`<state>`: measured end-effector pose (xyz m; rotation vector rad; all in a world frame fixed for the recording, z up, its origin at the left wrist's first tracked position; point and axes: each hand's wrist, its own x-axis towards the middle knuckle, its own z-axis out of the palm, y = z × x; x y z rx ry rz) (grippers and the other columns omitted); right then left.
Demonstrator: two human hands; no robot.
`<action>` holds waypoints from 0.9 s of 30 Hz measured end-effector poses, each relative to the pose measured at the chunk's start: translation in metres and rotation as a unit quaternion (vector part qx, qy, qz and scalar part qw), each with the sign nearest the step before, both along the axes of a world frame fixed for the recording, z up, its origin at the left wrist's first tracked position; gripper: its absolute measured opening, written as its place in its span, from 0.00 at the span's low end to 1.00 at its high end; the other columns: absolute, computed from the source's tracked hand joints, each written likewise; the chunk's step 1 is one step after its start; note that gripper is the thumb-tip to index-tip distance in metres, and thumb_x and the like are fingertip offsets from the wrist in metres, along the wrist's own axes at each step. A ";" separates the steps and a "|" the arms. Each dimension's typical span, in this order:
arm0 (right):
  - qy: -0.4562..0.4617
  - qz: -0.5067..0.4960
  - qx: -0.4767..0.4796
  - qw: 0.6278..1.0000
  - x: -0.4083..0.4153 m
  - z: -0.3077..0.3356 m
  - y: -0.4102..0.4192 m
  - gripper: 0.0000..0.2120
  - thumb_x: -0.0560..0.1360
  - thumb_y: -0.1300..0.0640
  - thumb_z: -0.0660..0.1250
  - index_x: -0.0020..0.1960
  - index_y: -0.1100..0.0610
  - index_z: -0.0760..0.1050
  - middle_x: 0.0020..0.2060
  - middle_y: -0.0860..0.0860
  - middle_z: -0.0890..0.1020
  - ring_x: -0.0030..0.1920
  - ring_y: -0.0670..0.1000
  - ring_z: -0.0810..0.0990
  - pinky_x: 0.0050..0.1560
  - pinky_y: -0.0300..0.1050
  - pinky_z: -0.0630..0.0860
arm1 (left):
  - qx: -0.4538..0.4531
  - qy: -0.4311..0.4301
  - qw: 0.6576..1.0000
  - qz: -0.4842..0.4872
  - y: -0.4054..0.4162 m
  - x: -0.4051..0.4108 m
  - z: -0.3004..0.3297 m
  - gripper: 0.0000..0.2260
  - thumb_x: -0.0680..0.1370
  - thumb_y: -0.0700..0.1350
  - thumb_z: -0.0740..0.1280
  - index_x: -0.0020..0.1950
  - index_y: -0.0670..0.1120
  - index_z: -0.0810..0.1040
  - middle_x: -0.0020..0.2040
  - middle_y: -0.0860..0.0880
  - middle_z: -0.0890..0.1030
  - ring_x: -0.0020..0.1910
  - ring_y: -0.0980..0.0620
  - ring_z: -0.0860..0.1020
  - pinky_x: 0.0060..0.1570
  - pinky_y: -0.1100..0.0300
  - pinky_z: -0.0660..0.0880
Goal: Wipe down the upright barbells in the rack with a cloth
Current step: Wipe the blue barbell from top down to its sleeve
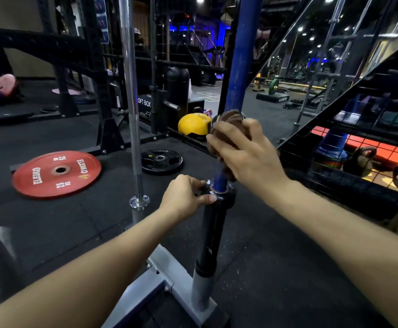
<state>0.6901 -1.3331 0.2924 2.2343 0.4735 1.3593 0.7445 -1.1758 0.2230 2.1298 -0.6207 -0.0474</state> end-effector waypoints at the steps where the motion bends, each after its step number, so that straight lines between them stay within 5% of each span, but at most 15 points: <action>1: 0.009 0.007 -0.009 1.000 0.000 -0.011 0.002 0.15 0.73 0.62 0.69 0.60 0.56 0.79 0.62 0.55 0.76 0.56 0.62 0.68 0.54 0.53 0.73 | -0.002 0.000 1.000 0.000 0.001 0.000 0.000 0.21 0.67 0.51 0.77 0.58 0.46 0.82 0.49 0.46 0.84 0.53 0.51 0.81 0.53 0.53 0.76; 5: 0.169 0.005 -0.059 0.984 -0.008 -0.057 -0.006 0.19 0.77 0.61 0.52 0.62 0.61 0.77 0.61 0.57 0.78 0.60 0.61 0.77 0.58 0.57 0.68 | 0.014 0.001 1.000 -0.008 0.003 -0.003 0.002 0.13 0.68 0.52 0.77 0.48 0.46 0.84 0.41 0.46 0.84 0.45 0.49 0.81 0.46 0.54 0.75; 7: 0.225 -0.006 -0.043 0.973 -0.008 -0.056 -0.007 0.21 0.80 0.58 0.47 0.64 0.59 0.75 0.64 0.56 0.76 0.59 0.65 0.77 0.52 0.62 0.74 | 0.024 0.000 1.000 -0.007 0.004 -0.003 0.002 0.13 0.68 0.53 0.76 0.47 0.47 0.84 0.40 0.46 0.83 0.46 0.47 0.81 0.47 0.53 0.75; 12: 0.140 -0.022 0.005 0.990 -0.051 -0.034 -0.045 0.17 0.79 0.57 0.54 0.54 0.55 0.82 0.56 0.51 0.81 0.49 0.59 0.74 0.43 0.50 0.79 | 0.017 -0.001 1.000 0.006 0.000 -0.003 0.000 0.22 0.69 0.51 0.77 0.60 0.44 0.80 0.49 0.46 0.83 0.53 0.51 0.80 0.54 0.55 0.74; 16: 0.078 0.043 0.016 0.996 -0.061 -0.024 -0.038 0.14 0.73 0.61 0.63 0.56 0.57 0.81 0.57 0.55 0.81 0.47 0.59 0.70 0.52 0.48 0.70 | -0.005 0.011 1.000 -0.001 0.002 0.001 0.000 0.25 0.67 0.51 0.77 0.61 0.45 0.80 0.56 0.47 0.83 0.59 0.53 0.78 0.55 0.58 0.74; 22: 0.030 0.054 0.039 0.997 -0.019 -0.037 0.008 0.12 0.74 0.60 0.65 0.55 0.59 0.81 0.55 0.56 0.81 0.46 0.58 0.73 0.48 0.47 0.74 | 0.001 -0.001 1.000 -0.014 0.002 0.000 -0.002 0.14 0.69 0.51 0.76 0.52 0.47 0.84 0.48 0.49 0.85 0.52 0.54 0.81 0.49 0.58 0.74; 25: 0.097 0.035 0.028 0.994 -0.021 -0.058 0.004 0.12 0.76 0.59 0.63 0.56 0.59 0.80 0.56 0.56 0.80 0.42 0.59 0.76 0.43 0.50 0.77 | 0.030 -0.006 0.999 -0.015 0.003 0.002 -0.001 0.13 0.68 0.54 0.76 0.46 0.47 0.84 0.39 0.47 0.83 0.41 0.50 0.79 0.43 0.55 0.74; 27: 0.132 0.027 0.025 0.991 -0.026 -0.056 0.004 0.11 0.74 0.59 0.65 0.55 0.58 0.81 0.56 0.56 0.80 0.39 0.59 0.77 0.38 0.50 0.78 | 0.033 -0.004 0.999 -0.012 0.003 0.001 0.001 0.13 0.68 0.54 0.76 0.45 0.46 0.84 0.36 0.50 0.81 0.48 0.48 0.81 0.42 0.56 0.73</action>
